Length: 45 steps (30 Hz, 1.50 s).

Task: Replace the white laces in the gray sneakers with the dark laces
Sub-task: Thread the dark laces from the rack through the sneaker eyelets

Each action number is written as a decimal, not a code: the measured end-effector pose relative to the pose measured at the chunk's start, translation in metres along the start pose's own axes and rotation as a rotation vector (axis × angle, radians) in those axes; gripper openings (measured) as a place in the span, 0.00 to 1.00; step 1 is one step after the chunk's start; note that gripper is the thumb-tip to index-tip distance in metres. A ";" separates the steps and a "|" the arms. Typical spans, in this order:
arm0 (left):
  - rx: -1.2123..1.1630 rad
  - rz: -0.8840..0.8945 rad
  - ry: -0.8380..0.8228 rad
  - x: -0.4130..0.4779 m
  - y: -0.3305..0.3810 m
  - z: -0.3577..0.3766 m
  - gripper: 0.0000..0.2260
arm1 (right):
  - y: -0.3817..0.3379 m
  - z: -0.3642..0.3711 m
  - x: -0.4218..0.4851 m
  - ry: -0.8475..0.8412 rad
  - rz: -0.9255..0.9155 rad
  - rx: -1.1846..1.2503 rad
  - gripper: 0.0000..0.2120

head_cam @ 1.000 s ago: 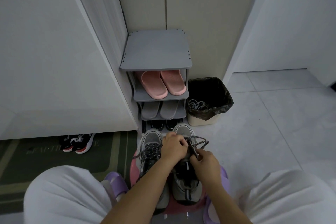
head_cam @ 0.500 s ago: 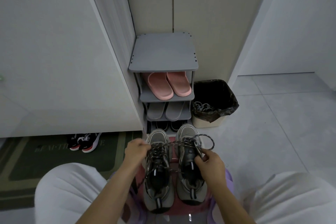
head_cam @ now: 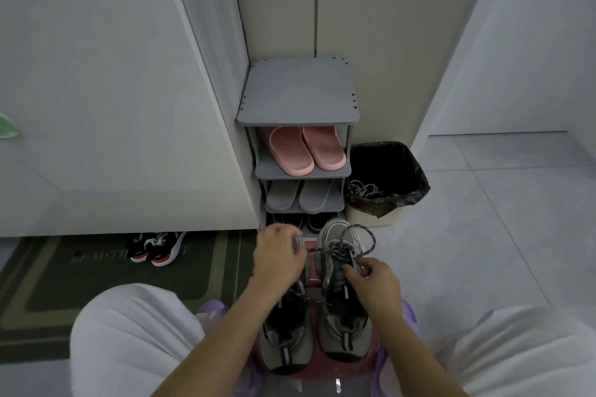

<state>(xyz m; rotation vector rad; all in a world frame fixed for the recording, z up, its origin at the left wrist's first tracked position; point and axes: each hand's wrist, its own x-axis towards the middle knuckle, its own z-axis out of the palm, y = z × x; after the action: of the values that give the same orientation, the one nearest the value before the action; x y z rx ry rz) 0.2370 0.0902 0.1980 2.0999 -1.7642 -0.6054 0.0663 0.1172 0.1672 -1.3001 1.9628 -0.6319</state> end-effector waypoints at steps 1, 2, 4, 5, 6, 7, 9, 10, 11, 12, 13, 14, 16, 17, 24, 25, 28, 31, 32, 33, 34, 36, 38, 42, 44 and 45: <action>-0.002 0.105 -0.005 -0.001 0.015 0.006 0.09 | -0.001 0.000 0.000 0.004 0.014 0.010 0.12; 0.011 0.182 -0.055 -0.001 0.025 0.014 0.09 | -0.002 0.001 0.000 0.008 0.025 0.022 0.12; 0.077 0.224 -0.211 0.000 0.038 0.032 0.10 | -0.003 0.000 -0.001 0.013 0.056 0.037 0.10; 0.112 0.215 -0.261 0.001 0.042 0.040 0.10 | -0.004 0.000 -0.002 0.015 0.067 0.038 0.10; 0.131 0.199 -0.273 0.001 0.044 0.046 0.10 | -0.003 -0.001 -0.002 0.020 0.070 0.041 0.10; 0.134 0.177 -0.272 0.002 0.047 0.048 0.09 | -0.003 -0.001 -0.002 0.024 0.069 0.046 0.10; 0.117 0.131 -0.262 0.005 0.049 0.049 0.08 | -0.002 0.000 -0.002 0.024 0.066 0.051 0.10; 0.116 0.115 -0.267 0.007 0.050 0.048 0.07 | -0.002 0.000 -0.003 0.021 0.062 0.051 0.09; 0.128 0.109 -0.268 0.007 0.051 0.046 0.07 | -0.001 0.000 -0.003 0.018 0.055 0.054 0.09; 0.140 0.114 -0.263 0.008 0.051 0.042 0.07 | -0.001 0.000 -0.003 0.017 0.045 0.061 0.09; 0.142 0.120 -0.259 0.008 0.050 0.040 0.07 | 0.000 0.000 -0.003 0.017 0.038 0.069 0.09; 0.130 0.117 -0.254 0.008 0.048 0.037 0.07 | 0.000 0.000 -0.003 0.018 0.037 0.077 0.10; 0.087 0.088 -0.240 0.007 0.039 0.031 0.07 | 0.001 0.000 -0.003 0.020 0.063 0.100 0.16; 0.067 0.076 -0.228 0.006 0.033 0.027 0.08 | 0.002 0.000 -0.003 0.015 0.082 0.124 0.20; 0.059 -0.033 -0.216 -0.002 -0.019 -0.004 0.14 | -0.002 -0.002 -0.003 -0.027 0.106 0.169 0.28; 0.060 -0.053 -0.224 -0.002 -0.026 -0.008 0.13 | -0.002 -0.002 -0.003 -0.029 0.104 0.172 0.28; 0.020 -0.107 -0.233 -0.005 -0.040 -0.017 0.11 | -0.002 -0.004 -0.004 -0.033 0.084 0.177 0.27; 0.021 -0.140 -0.235 -0.009 -0.049 -0.025 0.13 | -0.003 -0.006 -0.004 -0.033 0.042 0.160 0.25; 0.013 -0.151 -0.237 -0.009 -0.052 -0.027 0.13 | -0.003 -0.007 -0.004 -0.033 0.027 0.151 0.24; 0.000 -0.166 -0.248 -0.009 -0.055 -0.027 0.12 | -0.003 -0.007 -0.004 -0.035 0.019 0.144 0.23; -0.005 -0.184 -0.263 -0.009 -0.058 -0.027 0.12 | -0.003 -0.008 -0.004 -0.038 0.015 0.139 0.23; 0.000 -0.192 -0.305 -0.010 -0.063 -0.027 0.11 | -0.003 -0.007 -0.003 -0.046 0.016 0.127 0.23; -0.004 -0.170 -0.351 -0.010 -0.068 -0.025 0.10 | -0.003 -0.007 -0.002 -0.048 0.017 0.112 0.23; 0.029 -0.138 -0.452 -0.006 -0.063 -0.025 0.11 | -0.005 -0.009 0.000 -0.080 -0.025 0.052 0.22; 0.088 -0.155 -0.495 0.002 -0.055 -0.028 0.12 | -0.008 -0.011 0.004 -0.122 -0.062 0.005 0.21; 0.143 -0.148 -0.486 0.006 -0.049 -0.031 0.13 | -0.010 -0.012 0.007 -0.133 -0.074 -0.015 0.21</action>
<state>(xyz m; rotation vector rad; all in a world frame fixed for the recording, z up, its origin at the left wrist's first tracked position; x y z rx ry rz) 0.2954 0.0925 0.1986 2.3392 -1.9524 -1.1429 0.0608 0.1068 0.1803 -1.3927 1.8221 -0.5524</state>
